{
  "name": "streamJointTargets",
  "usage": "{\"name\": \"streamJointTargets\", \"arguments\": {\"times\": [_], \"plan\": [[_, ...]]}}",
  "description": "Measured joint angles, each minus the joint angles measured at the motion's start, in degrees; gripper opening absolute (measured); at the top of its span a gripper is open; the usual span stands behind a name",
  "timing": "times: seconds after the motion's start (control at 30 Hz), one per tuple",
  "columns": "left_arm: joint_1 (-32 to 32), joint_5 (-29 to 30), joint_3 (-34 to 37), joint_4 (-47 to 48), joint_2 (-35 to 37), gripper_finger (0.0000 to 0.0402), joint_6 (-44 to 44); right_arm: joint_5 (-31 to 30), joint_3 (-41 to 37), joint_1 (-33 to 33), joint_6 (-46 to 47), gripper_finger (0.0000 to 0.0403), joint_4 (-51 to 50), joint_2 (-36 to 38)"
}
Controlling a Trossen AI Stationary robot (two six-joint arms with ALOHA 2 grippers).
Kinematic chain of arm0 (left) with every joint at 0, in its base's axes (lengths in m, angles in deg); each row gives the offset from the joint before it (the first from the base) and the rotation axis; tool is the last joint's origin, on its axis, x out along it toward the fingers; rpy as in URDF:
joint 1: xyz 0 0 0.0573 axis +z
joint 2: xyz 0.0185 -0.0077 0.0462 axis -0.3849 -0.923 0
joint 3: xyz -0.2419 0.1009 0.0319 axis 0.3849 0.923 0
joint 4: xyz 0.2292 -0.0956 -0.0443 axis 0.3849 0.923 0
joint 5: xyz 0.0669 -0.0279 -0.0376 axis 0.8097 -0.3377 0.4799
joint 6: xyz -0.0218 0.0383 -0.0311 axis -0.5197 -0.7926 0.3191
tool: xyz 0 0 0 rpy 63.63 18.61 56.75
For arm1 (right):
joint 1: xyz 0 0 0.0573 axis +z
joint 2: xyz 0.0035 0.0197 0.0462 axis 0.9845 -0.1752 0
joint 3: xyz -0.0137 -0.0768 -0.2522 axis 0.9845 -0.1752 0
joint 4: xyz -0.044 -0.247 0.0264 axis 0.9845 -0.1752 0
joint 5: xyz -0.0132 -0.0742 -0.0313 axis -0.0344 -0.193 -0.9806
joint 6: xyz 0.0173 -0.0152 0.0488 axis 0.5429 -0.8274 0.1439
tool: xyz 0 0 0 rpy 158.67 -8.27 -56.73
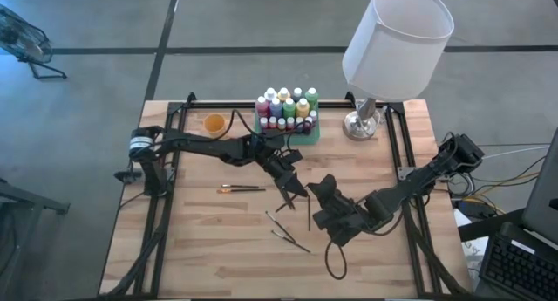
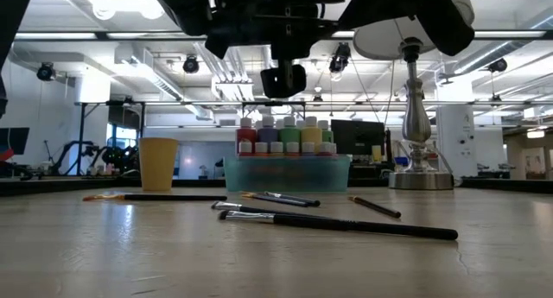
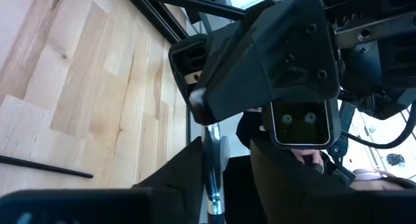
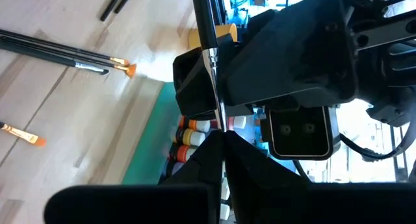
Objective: Pick & Place Paint Supplies
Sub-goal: Put the silver paintbrush into the orange cup
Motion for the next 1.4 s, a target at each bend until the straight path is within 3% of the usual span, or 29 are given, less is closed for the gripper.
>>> {"name": "streamJointTargets", "arguments": {"times": [0.23, 0.57, 0.93, 1.2, 1.4], "plan": [[0.0, 0.1, 0.1, 0.1, 0.0, 0.0072, -0.1, 0.1, -0.1, 0.0, 0.2, 0.0008, 0.1, 0.0], [0.0, 0.6, 0.2, 0.8, 0.0, 0.0032, -0.4, 0.3, -0.2, 0.0, 0.0, 0.0008, 0.0, 0.0], [0.0, 0.9, 0.2, 1.8, 0.0, 0.0025, -2.3, 0.8, -0.1, 0.0, 2.5, 0.0011, -0.1, 0.0], [-0.1, 1.0, 0.2, 1.7, 0.0, 0.0024, -3.6, -0.2, 0.4, 0.0, 12.7, 0.0076, -0.9, 0.3], [0.0, 1.7, 0.2, 2.0, 1.0, 0.0024, -8.4, -0.8, 0.4, 0.0, 30.6, 0.0136, -11.5, 1.9]]}}
